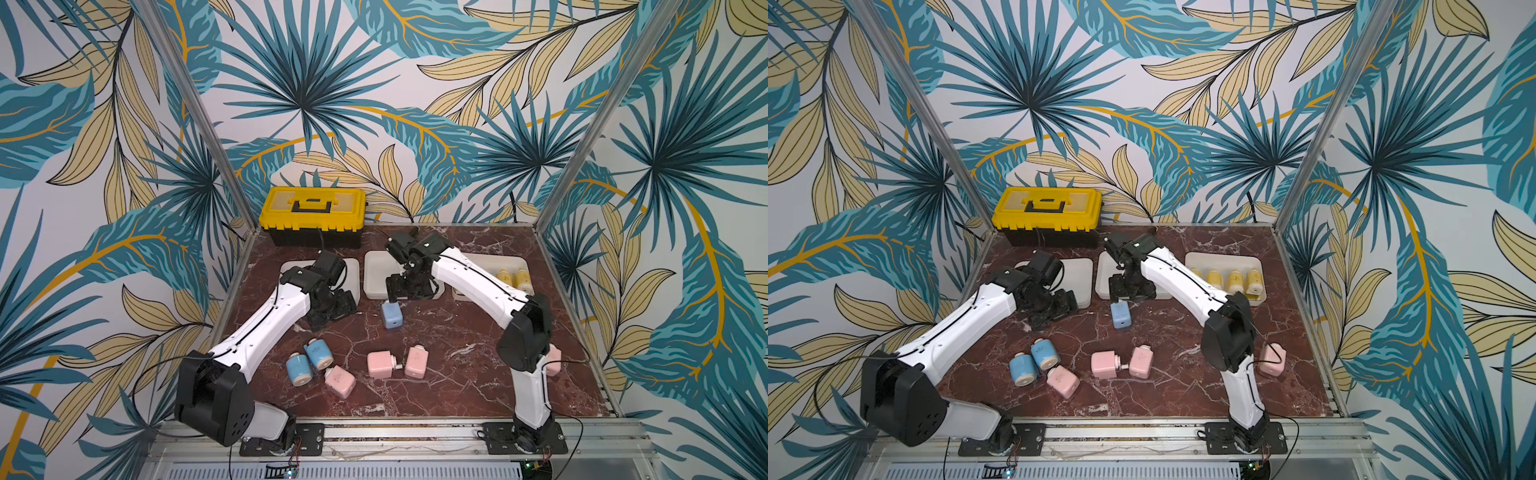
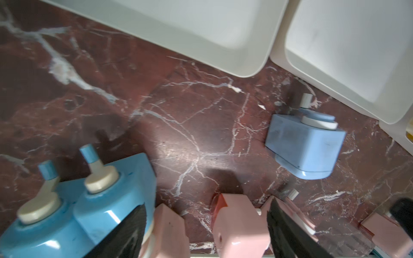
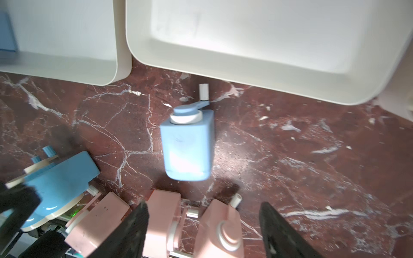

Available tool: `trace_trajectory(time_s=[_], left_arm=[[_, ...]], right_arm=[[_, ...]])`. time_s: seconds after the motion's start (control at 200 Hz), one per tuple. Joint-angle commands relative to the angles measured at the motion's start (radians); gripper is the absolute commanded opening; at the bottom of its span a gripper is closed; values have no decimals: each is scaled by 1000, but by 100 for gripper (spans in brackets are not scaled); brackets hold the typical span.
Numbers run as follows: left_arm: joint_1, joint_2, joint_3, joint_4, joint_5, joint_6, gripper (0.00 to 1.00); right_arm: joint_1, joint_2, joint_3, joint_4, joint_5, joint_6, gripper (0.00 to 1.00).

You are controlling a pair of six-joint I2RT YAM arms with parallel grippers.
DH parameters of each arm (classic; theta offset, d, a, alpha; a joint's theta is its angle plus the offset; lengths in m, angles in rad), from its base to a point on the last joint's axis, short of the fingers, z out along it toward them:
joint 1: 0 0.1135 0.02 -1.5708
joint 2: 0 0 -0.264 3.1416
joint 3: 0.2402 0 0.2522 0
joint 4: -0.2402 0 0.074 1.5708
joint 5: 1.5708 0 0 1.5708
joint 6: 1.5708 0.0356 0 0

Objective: Place the pencil sharpeners by color into the storage box
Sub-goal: Pick up the pencil sharpener from the center of the board.

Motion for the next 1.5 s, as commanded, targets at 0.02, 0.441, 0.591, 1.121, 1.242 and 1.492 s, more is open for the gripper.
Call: trace_trajectory(time_s=[0.02, 0.441, 0.591, 1.121, 1.242, 1.492], left_arm=[[-86, 97, 110, 9, -25, -28, 89], [-209, 448, 410, 5, 11, 61, 100], [-214, 520, 473, 5, 20, 75, 100], [-249, 599, 482, -1, 36, 74, 88], [-260, 605, 467, -2, 32, 63, 87], [-266, 652, 467, -1, 13, 41, 80]], right_arm=[[-103, -187, -209, 81, 51, 30, 80], [-279, -477, -589, 159, 15, -37, 80], [-295, -509, -645, 176, 0, -37, 80], [-347, -503, -704, 227, -34, -49, 80], [-349, -494, -706, 236, -47, -47, 80], [-351, -497, -702, 237, -50, -59, 80]])
